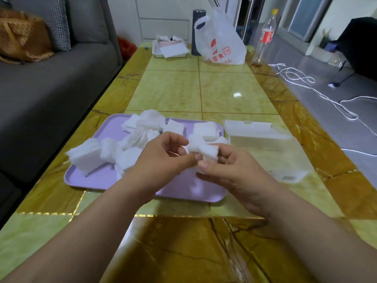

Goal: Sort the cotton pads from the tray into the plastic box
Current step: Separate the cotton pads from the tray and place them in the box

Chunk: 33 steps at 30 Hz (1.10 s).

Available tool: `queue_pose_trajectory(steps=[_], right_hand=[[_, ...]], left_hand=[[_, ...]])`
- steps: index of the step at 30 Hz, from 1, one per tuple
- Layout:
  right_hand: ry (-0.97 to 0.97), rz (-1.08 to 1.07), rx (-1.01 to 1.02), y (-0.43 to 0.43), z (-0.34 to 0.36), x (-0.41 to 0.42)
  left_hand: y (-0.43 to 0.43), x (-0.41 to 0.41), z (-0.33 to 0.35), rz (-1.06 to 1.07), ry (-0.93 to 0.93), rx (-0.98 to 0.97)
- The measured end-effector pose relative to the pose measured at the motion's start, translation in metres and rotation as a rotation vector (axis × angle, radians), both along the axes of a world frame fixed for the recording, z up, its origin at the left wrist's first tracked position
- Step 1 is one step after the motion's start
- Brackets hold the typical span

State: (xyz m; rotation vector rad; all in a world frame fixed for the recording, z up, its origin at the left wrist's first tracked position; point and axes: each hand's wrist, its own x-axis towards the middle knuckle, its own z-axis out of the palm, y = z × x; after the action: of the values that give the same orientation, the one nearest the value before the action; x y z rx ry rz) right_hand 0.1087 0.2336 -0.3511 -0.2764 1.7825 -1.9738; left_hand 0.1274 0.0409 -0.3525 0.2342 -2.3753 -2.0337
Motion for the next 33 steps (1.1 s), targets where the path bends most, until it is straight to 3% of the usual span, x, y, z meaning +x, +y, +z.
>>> queue_pose_trajectory(steps=[8,13,19,21,25,28,33], right_hand=[[0.185,-0.144,0.318,-0.001,-0.010,0.002],[0.168,-0.169,0.327,-0.013,-0.019,0.008],[0.188,-0.146,0.362,-0.019,-0.020,0.009],[0.222,-0.132,0.351,-0.015,-0.019,0.007],[0.567,-0.072,0.486,-0.007,-0.018,0.007],[0.668,-0.084,0.559,-0.009,-0.022,0.007],[0.620,-0.205,0.544,-0.012,-0.018,0.010]], left_hand=[[0.008,0.009,0.004,-0.116,0.093,-0.170],[0.010,0.007,-0.008,-0.146,0.112,-0.261],[0.021,0.008,-0.018,-0.177,0.290,-0.603],[0.017,0.006,-0.018,-0.187,0.275,-0.610],[0.007,0.001,-0.016,-0.191,0.170,-0.591],[0.004,0.001,-0.015,-0.203,0.148,-0.542],[-0.001,0.000,-0.014,-0.139,0.114,-0.470]])
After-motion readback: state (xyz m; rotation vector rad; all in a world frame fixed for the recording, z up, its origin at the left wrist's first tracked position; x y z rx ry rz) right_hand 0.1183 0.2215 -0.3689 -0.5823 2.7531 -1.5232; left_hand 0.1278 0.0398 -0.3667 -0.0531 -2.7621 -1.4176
